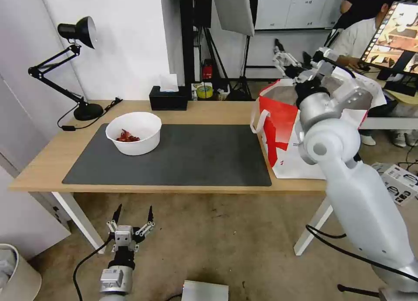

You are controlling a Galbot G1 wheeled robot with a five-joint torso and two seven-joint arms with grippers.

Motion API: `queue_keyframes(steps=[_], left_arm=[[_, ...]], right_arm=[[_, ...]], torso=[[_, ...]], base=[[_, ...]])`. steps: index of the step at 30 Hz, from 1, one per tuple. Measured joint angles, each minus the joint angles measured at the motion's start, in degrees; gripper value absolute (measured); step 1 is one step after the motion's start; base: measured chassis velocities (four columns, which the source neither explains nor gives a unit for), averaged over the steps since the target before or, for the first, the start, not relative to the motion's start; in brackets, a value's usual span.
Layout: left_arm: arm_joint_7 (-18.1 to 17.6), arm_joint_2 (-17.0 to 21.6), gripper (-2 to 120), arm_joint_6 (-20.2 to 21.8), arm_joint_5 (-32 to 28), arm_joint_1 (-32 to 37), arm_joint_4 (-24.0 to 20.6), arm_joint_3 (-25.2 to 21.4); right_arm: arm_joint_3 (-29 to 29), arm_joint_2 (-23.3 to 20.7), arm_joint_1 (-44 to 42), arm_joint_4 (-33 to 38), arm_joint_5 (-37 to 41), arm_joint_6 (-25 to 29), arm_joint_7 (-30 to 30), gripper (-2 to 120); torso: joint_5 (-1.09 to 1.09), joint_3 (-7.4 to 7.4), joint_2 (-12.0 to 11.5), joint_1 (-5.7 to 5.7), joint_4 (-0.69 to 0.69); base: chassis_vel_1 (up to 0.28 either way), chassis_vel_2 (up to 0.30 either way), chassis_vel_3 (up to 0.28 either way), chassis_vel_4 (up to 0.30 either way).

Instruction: Pick up the trash from the table and place it into the takeout bag.

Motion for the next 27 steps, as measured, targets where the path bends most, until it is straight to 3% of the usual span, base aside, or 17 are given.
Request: queue_keyframes(steps=[7,15,19,22,27], left_arm=[[-0.01,-0.08,100,0.01,-0.01,-0.23,-0.07,-0.09],[-0.01,-0.41,100,-0.01,-0.02,-0.59,-0.04,0.08],[-0.01,-0.47,100,-0.24,-0.03,-0.4,-0.09,-0.09],[-0.02,-0.48,100,-0.47,-0.06,-0.38,-0.14,-0.25],[-0.02,-0.48,100,-0.62,-0.1,-0.32,-0.33,-0.27]], right_arm=[[0.51,-5.95,-12.08,5.46,-10.59,1.03,-5.18,100],[5.67,-8.16,-27.73,9.04,-23.25,4.77,-2.7,100],[8.33,-7.04,-36.97,9.56,-30.36,7.23,0.68,100],[10.05,-3.44,-44.84,7.78,-37.06,11.48,3.33,100],[10.11,0.91,-52.21,5.99,-41.23,15.25,4.79,100]], torso=[[0.03,0.0,0.0,0.0,-0.03],[0.0,0.0,0.0,-0.01,-0.01],[0.01,-0.01,0.0,-0.01,-0.02],[-0.01,0.0,0.0,-0.01,-0.01],[0.0,0.0,0.0,-0.01,-0.02]], base=[[0.0,0.0,0.0,0.0],[0.0,0.0,0.0,0.0],[0.0,0.0,0.0,0.0],[0.0,0.0,0.0,0.0],[0.0,0.0,0.0,0.0]])
